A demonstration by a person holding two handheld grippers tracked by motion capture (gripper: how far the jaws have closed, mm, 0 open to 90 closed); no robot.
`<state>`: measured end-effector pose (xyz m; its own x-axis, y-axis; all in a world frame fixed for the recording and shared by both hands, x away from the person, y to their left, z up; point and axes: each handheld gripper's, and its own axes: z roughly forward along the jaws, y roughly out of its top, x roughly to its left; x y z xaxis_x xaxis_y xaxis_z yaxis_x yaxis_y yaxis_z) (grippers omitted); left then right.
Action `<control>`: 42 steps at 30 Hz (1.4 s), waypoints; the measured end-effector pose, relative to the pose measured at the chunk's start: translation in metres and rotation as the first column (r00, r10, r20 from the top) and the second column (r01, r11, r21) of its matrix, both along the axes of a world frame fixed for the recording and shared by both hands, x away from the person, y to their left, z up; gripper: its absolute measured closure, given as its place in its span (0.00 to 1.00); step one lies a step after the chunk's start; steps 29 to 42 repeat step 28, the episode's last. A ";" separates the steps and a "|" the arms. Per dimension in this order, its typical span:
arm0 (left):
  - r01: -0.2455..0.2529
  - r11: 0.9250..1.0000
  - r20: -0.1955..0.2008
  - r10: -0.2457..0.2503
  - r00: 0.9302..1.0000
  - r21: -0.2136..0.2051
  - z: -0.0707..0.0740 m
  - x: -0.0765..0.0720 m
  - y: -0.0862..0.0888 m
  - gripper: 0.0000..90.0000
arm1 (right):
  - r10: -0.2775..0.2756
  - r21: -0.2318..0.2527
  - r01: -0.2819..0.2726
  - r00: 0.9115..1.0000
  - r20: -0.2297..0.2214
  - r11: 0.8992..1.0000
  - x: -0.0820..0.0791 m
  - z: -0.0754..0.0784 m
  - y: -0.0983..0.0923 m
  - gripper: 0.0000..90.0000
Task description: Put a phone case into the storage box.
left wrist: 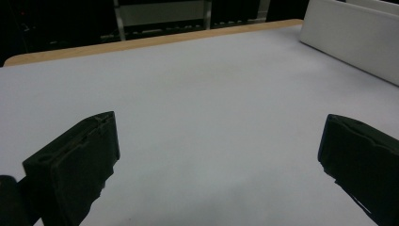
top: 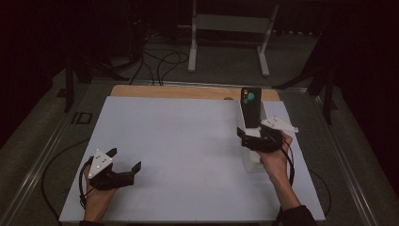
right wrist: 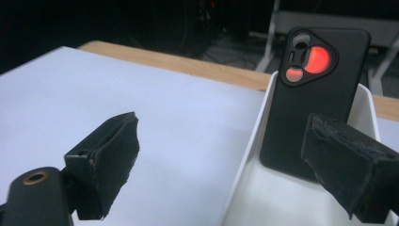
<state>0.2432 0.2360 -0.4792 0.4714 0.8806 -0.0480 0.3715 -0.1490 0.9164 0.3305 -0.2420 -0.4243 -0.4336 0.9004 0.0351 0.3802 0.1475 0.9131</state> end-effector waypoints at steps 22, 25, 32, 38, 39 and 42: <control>0.029 1.000 0.039 -0.029 0.999 0.004 0.005 -0.007 0.003 0.00 | 0.123 0.053 -0.127 0.990 0.072 0.990 -0.076 -0.045 -0.024 0.11; 0.028 1.000 0.038 -0.028 0.999 0.004 0.004 -0.008 0.004 0.00 | 0.121 0.066 -0.126 0.990 0.069 0.990 -0.077 -0.045 -0.025 0.11; 0.027 1.000 0.035 -0.027 0.999 0.006 0.004 -0.008 0.004 0.00 | 0.118 0.068 -0.123 0.990 0.071 0.990 -0.077 -0.047 -0.027 0.11; 0.027 1.000 0.035 -0.027 0.999 0.006 0.004 -0.008 0.004 0.00 | 0.118 0.068 -0.123 0.990 0.071 0.990 -0.077 -0.047 -0.027 0.11; 0.027 1.000 0.035 -0.027 0.999 0.006 0.004 -0.008 0.004 0.00 | 0.118 0.068 -0.123 0.990 0.071 0.990 -0.077 -0.047 -0.027 0.11; 0.027 1.000 0.035 -0.027 0.999 0.006 0.004 -0.008 0.004 0.00 | 0.118 0.068 -0.123 0.990 0.071 0.990 -0.077 -0.047 -0.027 0.11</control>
